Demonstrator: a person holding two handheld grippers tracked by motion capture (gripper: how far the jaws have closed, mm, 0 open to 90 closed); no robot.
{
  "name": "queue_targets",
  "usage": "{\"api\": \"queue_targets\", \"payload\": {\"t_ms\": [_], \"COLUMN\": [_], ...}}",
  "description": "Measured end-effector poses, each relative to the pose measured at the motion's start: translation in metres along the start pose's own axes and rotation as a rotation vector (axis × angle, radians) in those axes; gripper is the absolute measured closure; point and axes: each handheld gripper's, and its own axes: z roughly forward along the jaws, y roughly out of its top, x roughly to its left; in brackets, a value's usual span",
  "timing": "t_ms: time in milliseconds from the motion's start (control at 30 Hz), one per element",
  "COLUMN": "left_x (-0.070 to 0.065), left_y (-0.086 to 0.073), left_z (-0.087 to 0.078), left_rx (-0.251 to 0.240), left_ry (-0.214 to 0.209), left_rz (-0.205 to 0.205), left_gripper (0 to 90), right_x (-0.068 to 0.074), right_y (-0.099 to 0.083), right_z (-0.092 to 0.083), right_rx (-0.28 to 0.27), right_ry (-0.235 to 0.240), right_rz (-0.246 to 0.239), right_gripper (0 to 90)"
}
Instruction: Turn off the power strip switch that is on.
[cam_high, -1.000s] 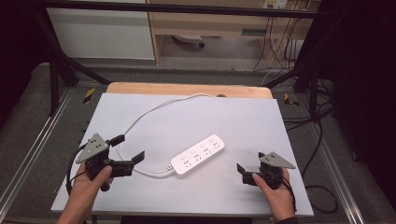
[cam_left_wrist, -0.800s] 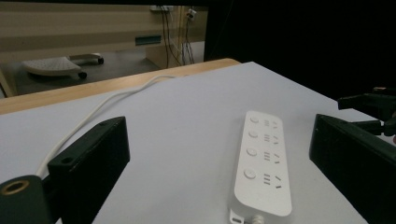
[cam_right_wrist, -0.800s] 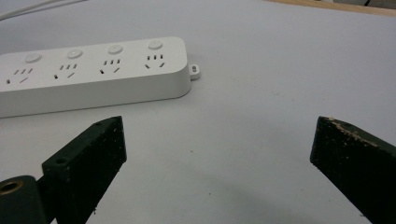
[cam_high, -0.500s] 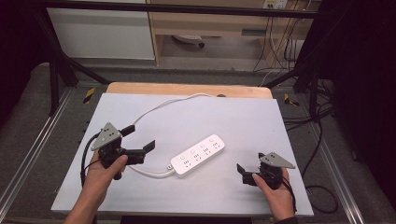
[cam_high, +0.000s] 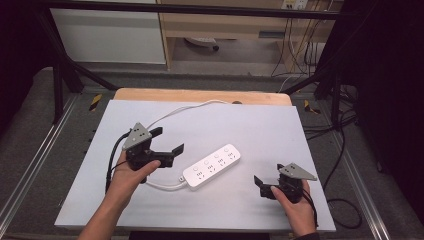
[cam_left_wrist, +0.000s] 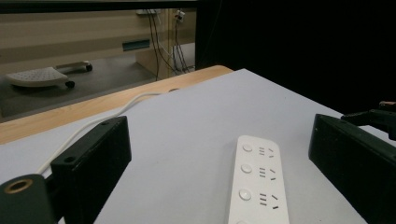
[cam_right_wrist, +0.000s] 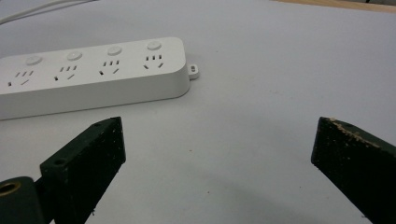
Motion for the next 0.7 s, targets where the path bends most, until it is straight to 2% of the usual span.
{"api": "queue_targets", "payload": {"t_ms": [200, 433, 700], "left_x": [-0.005, -0.008, -0.016], "left_y": [-0.001, -0.007, -0.019], "left_z": [0.015, 0.023, 0.035], "left_rx": [0.014, 0.018, 0.063], "left_ry": [-0.014, -0.017, -0.022], "left_rz": [-0.001, -0.016, -0.004], "left_gripper": [6.3, 6.9, 8.1], "right_x": [0.0, 0.001, -0.001], "right_y": [0.0, 0.0, 0.0], "right_z": [0.001, 0.001, 0.001], "right_rx": [0.005, 0.006, 0.004], "right_ry": [0.003, 0.007, 0.006], "right_rz": [0.002, 0.006, 0.004], "right_gripper": [2.9, 2.7, 2.7]}}
